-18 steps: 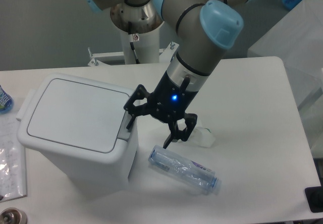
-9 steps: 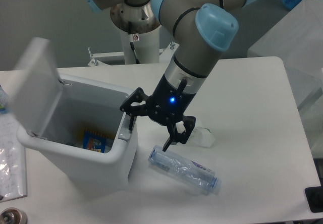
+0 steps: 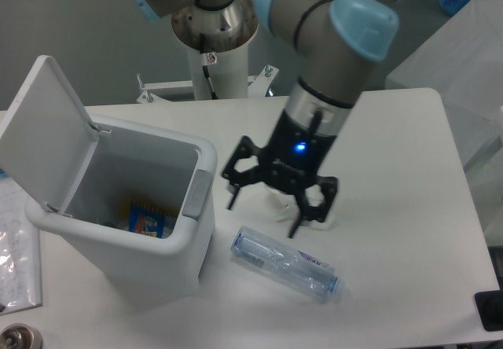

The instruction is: Open the trash can

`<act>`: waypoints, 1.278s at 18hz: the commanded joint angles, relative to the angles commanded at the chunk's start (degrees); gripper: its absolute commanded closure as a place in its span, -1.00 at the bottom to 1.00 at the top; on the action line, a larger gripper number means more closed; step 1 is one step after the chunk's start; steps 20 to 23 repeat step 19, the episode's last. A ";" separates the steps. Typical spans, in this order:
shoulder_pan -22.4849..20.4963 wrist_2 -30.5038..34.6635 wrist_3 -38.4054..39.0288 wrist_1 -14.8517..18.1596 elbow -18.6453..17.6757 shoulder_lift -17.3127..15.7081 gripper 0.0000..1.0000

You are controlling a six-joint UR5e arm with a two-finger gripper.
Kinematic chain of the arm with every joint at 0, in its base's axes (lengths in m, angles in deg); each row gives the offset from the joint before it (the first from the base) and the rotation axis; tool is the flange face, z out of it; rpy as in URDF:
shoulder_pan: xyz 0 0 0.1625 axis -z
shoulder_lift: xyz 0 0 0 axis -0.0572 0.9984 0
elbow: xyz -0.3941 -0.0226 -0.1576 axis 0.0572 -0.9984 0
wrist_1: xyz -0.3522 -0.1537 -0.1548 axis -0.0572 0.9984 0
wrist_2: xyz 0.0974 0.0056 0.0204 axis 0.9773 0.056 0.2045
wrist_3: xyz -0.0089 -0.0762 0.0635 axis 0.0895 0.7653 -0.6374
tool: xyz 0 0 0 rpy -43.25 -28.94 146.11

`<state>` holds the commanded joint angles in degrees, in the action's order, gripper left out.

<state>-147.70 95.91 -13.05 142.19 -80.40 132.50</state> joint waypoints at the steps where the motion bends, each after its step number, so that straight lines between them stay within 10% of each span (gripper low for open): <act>1: -1.14 0.09 -1.67 0.00 0.00 0.62 -1.00; 8: -6.60 8.68 -15.29 0.17 0.18 5.28 -1.00; 15: -3.36 29.51 -26.91 0.97 0.17 8.71 -1.00; 23: -2.56 30.50 -26.91 0.97 0.35 8.88 -1.00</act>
